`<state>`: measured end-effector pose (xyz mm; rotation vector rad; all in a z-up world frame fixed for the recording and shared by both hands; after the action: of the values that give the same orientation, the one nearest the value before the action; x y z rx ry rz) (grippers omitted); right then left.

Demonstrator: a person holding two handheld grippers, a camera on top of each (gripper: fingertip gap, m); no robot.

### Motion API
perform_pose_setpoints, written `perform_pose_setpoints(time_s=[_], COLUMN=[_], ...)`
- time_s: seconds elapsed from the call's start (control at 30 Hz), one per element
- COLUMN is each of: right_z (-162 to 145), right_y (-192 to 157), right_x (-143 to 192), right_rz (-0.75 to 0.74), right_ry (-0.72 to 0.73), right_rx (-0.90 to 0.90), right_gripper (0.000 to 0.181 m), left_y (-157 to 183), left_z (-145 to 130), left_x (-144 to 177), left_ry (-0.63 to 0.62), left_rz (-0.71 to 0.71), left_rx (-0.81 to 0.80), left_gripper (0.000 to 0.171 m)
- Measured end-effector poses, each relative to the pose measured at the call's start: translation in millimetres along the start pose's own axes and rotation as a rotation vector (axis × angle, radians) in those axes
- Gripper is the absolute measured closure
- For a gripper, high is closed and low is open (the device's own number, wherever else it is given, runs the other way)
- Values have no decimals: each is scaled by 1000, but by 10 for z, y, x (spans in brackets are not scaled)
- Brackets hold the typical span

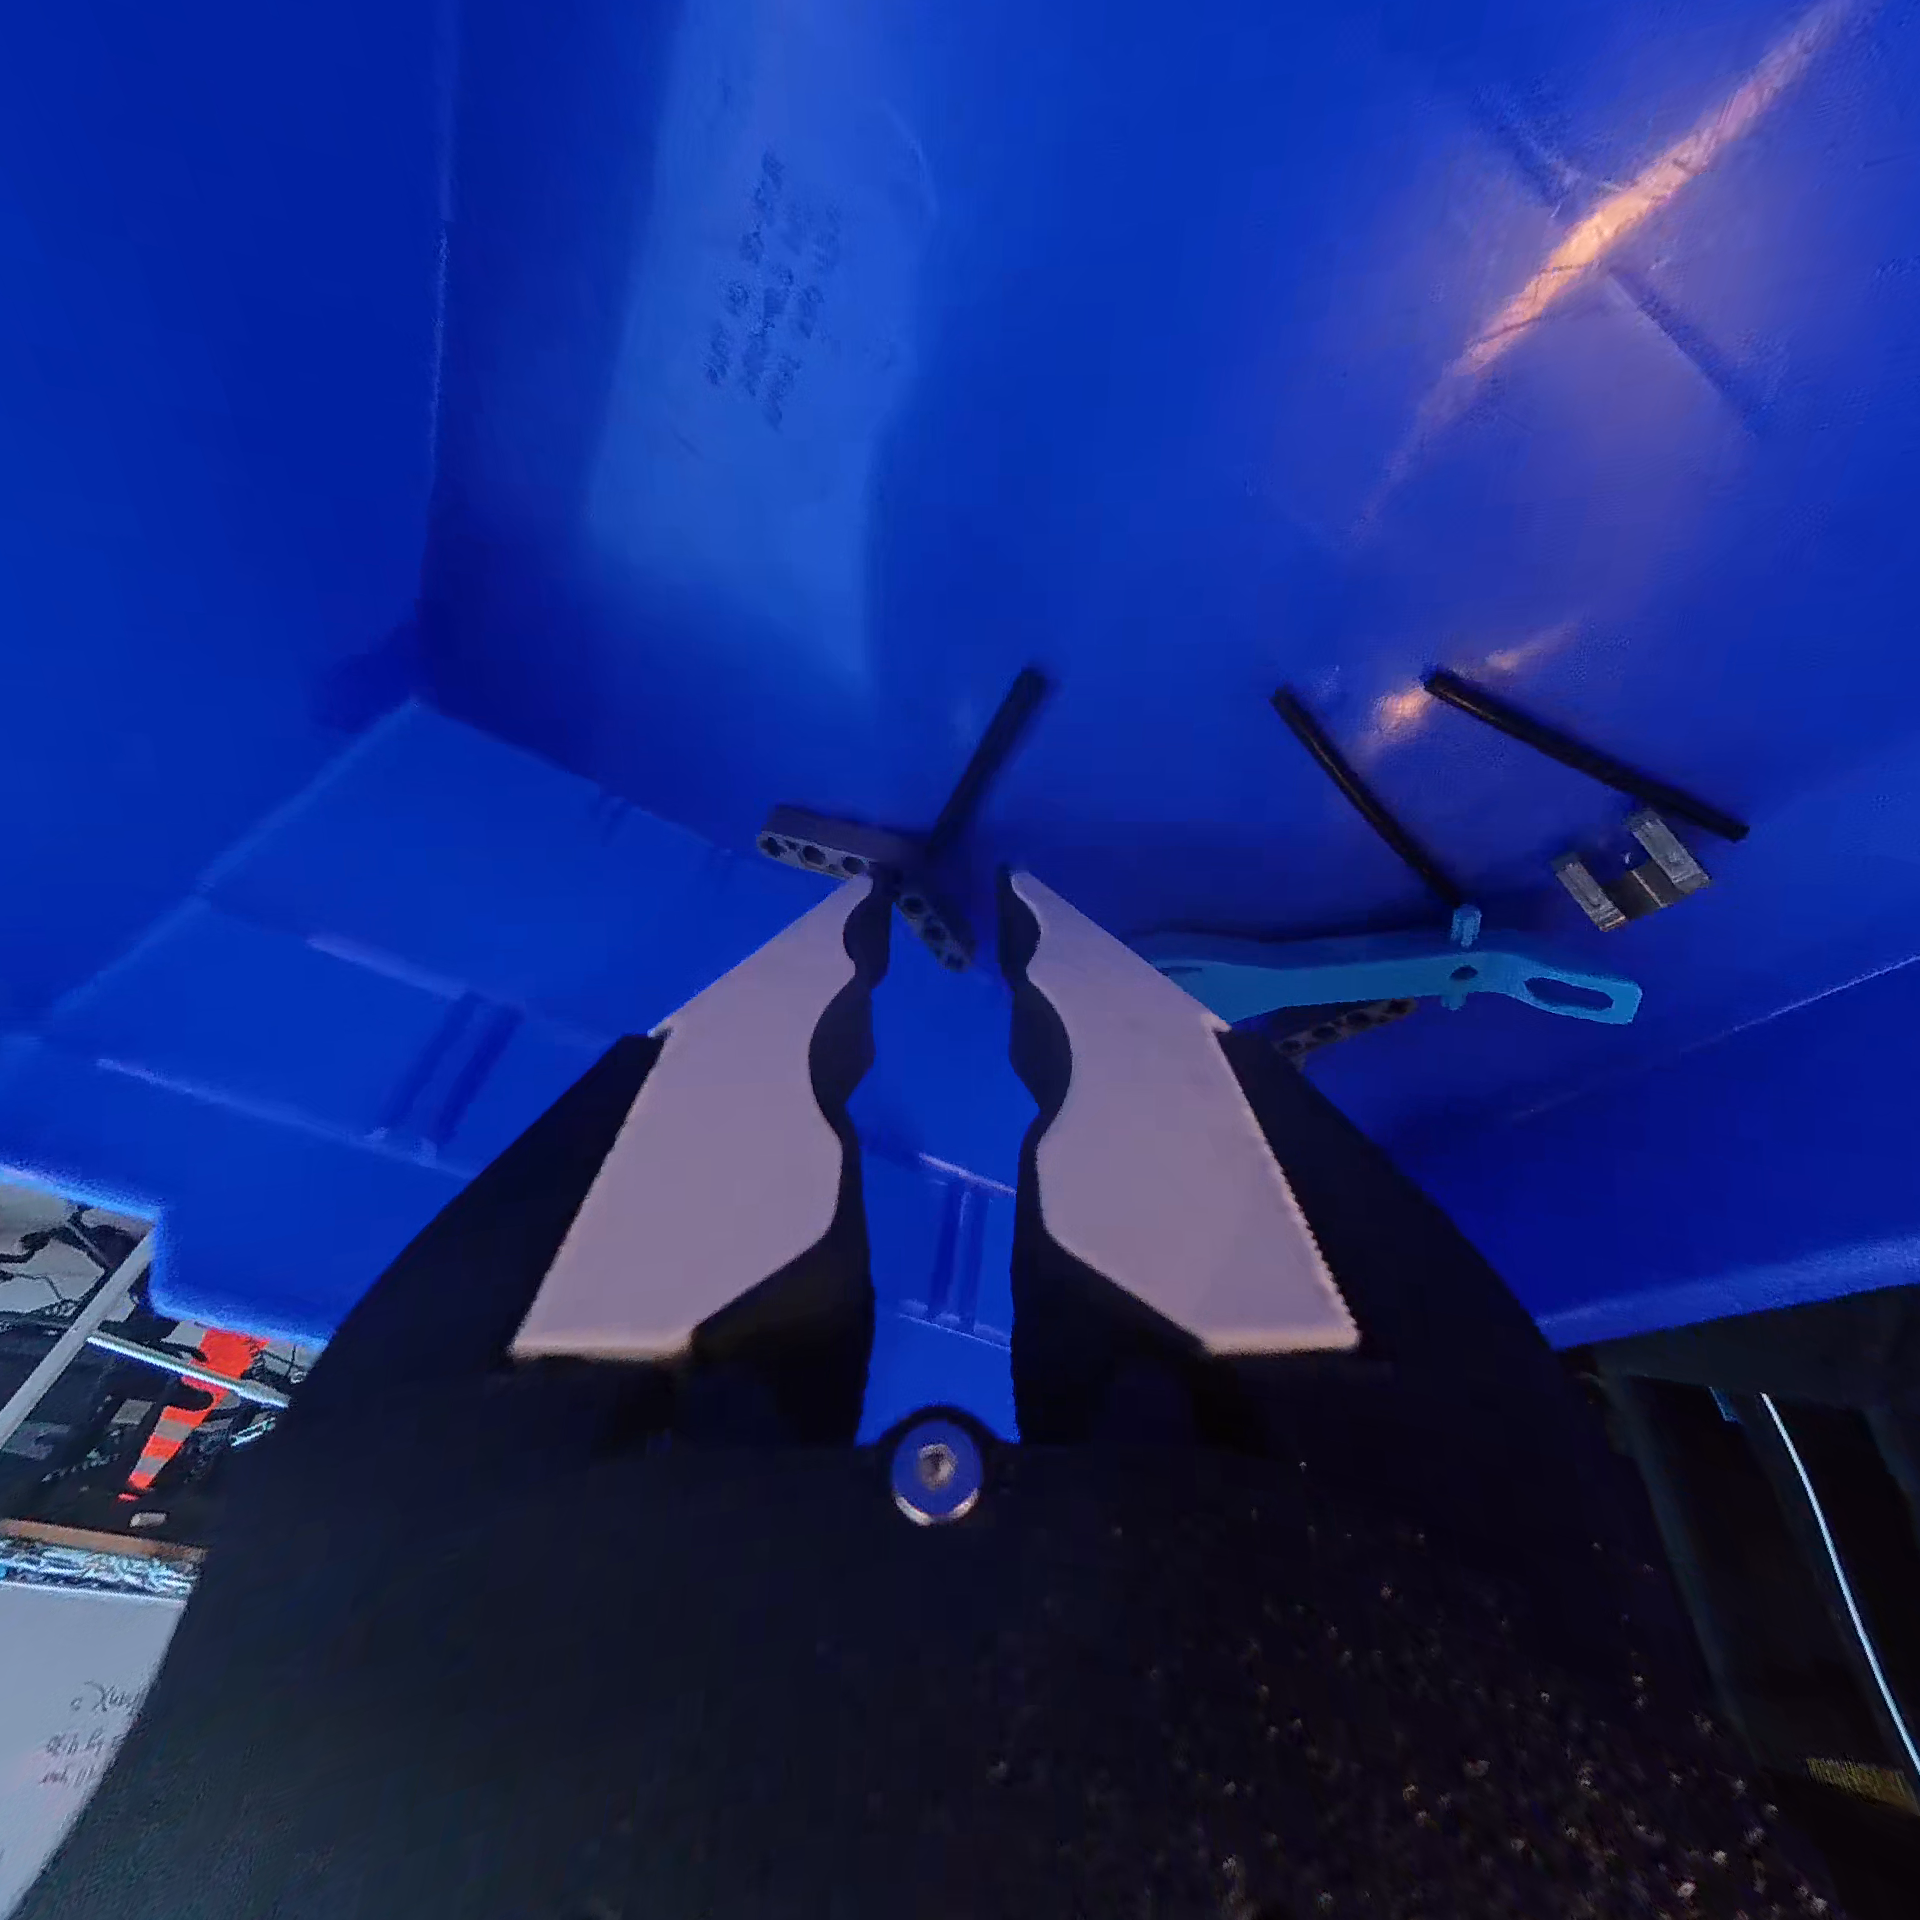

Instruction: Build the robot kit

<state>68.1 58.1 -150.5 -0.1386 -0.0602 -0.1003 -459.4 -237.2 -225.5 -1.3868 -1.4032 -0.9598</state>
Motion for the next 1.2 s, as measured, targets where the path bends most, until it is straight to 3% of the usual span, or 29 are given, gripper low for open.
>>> perform_pose_setpoints(time_s=[0.27,0.43,0.57,0.6,0.73,0.9,1.03,1.13,1.2], right_z=[5,-30,-41,-41,-34,-41,-41,-46,-48], right_y=[12,14,34,43,74,77,72,64,48], right_x=[8,-7,-2,1,15,8,5,-2,-10], right_rz=[-1,3,-4,-8,-16,-9,-12,-13,-7], right_ry=[-2,-17,-22,-22,-17,-18,-18,-19,-20], right_rx=[-8,-18,-21,-22,-39,-52,-43,-35,-35], right_gripper=[135,135,135,135,135,135,135,135,135], left_y=[-64,-61,-60,-76,-112,-116,142,577,1024], left_z=[-24,-90,-105,-86,-107,-35,224,414,505], left_x=[81,-30,-127,-123,-31,444,1218,1908,2246], left_ry=[-45,-184,-257,-244,-195,84,529,898,1091], left_rz=[109,137,106,108,104,106,172,198,134], left_rx=[-62,-173,-216,-223,-235,-199,-220,-297,-379], left_gripper=[143,136,145,161,163,164,164,164,164])
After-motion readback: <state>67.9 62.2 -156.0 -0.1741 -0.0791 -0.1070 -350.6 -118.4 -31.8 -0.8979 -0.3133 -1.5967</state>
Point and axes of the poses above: each gripper's, where its closed fingertips meet, x back along the fingers, z out of its top, y = z × x across the jaws, the point moved 3 cm from there along x, back along the fingers, and after that the axes turned 10 degrees about -x, right-handed, at the moved point
